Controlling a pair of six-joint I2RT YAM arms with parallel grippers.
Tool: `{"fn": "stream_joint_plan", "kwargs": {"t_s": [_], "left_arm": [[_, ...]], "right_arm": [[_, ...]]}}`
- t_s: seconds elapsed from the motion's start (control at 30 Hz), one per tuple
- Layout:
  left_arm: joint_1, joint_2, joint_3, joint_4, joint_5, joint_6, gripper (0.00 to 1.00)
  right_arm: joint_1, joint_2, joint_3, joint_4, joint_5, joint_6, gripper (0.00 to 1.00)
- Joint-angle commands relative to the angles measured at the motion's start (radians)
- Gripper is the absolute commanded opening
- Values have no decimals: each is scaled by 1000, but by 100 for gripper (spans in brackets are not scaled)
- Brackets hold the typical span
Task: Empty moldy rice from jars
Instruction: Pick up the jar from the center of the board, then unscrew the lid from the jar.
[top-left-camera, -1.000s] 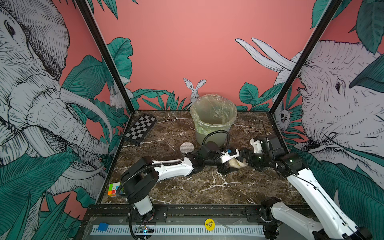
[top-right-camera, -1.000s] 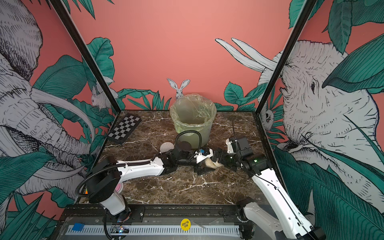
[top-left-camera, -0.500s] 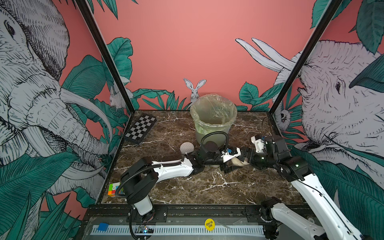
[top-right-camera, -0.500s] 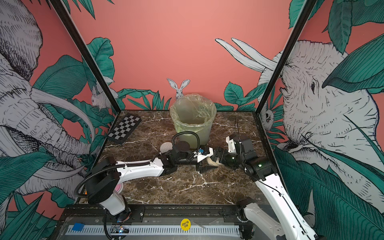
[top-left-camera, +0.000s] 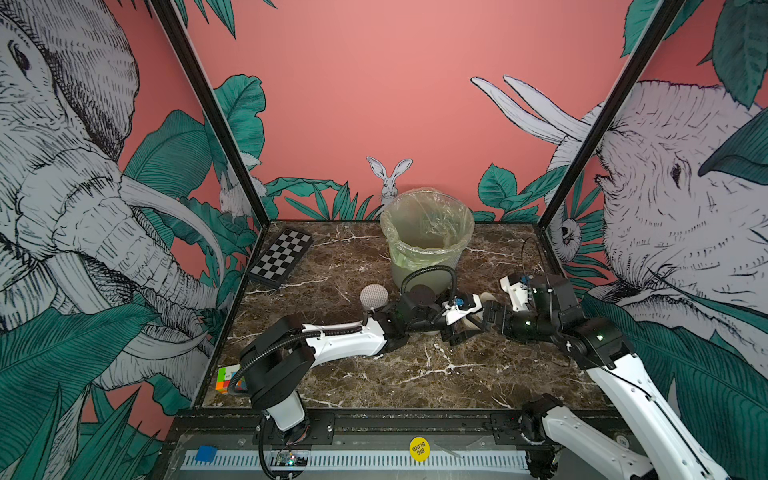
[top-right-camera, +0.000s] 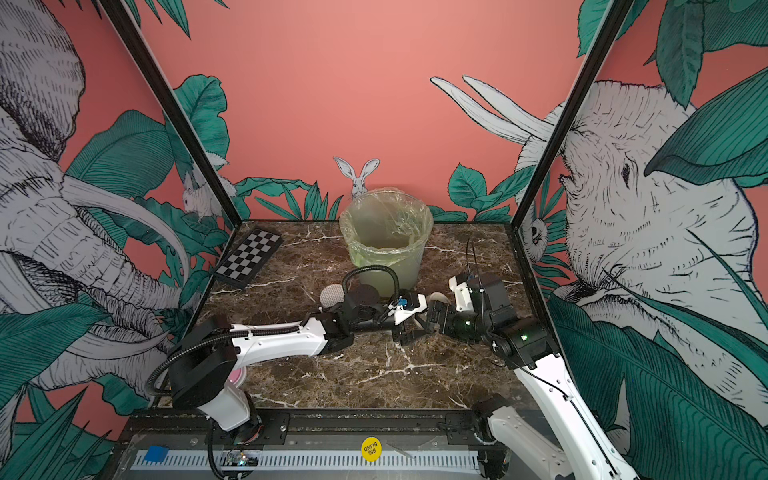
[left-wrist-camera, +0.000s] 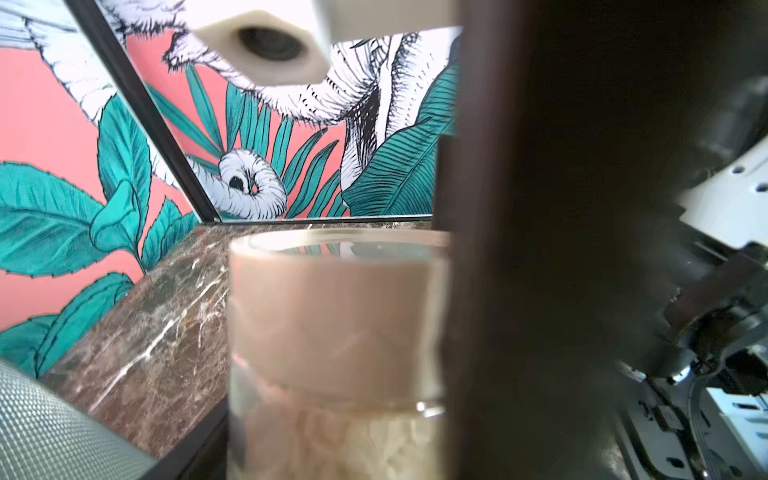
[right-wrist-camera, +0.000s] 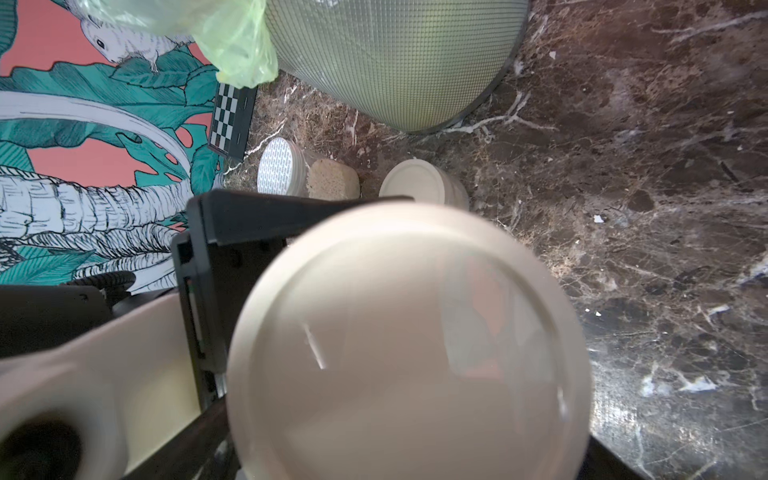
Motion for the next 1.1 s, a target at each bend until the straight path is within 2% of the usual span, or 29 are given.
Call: {"fn": "stream_joint_plan", "kwargs": {"t_s": [0.0,0.4,0.63,0.8,0.9,1.07], "left_arm": [[0,-57,-4,33,-30,12,0],[8,-95,-22,35,-67,40,0],[8,-130,-28,-3,-140,117,0],[8,-135,-35,11,-175,151,0],[7,-118,-16,-1,-176,166,0],[-1,-97,1,8,-192,173,0]], "right_arm": [[19,-23,42,5,-25,-45,98],[-8,-40,108,-120,24,-31,98],[-63,-46,180,-165,57,75,98],[-98,12,225,-140,1,175,98],[-104,73,268,-142,-36,187,98],[-119,160,352,-188,-15,149,98]]}}
